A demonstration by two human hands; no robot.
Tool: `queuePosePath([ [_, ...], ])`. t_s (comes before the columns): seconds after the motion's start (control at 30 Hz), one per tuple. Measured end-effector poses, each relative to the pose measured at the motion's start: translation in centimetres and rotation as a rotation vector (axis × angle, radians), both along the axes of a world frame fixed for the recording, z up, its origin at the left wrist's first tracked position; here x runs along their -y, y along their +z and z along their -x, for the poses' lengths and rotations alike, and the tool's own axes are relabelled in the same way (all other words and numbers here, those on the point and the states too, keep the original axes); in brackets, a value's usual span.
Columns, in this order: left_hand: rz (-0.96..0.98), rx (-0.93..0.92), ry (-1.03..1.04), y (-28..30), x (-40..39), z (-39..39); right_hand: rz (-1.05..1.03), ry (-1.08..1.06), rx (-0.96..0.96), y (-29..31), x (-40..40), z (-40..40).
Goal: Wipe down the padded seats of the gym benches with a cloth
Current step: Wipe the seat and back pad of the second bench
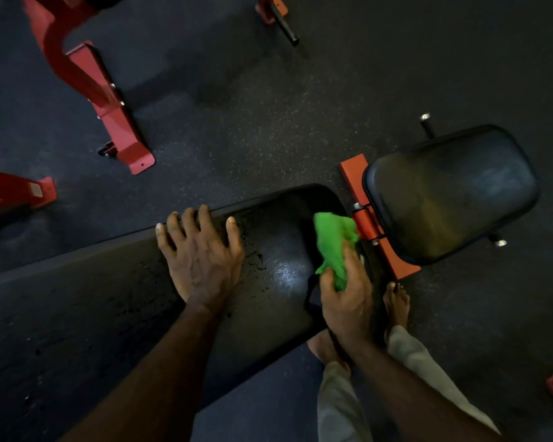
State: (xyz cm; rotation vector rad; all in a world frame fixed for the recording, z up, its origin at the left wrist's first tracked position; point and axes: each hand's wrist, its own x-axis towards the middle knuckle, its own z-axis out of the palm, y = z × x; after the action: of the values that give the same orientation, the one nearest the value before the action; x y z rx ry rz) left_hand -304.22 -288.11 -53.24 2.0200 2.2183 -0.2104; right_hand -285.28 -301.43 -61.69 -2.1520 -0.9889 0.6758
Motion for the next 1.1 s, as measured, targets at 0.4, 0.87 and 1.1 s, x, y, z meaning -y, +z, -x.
queuePosePath([
  [0.4, -0.019, -0.013, -0.019, -0.1, 0.1, 0.0, 0.041, -0.137, 0.025, 1.5, 1.1, 3.9],
  [0.87, -0.025, -0.009, -0.041, 0.1, 0.2, 0.0, -0.001, 0.011, 0.022, -0.6, 4.1, 1.1],
  [1.1, -0.011, -0.001, -0.037, 0.2, 0.1, -0.1, 0.109, -0.177, -0.048, -0.8, 2.0, 1.3],
])
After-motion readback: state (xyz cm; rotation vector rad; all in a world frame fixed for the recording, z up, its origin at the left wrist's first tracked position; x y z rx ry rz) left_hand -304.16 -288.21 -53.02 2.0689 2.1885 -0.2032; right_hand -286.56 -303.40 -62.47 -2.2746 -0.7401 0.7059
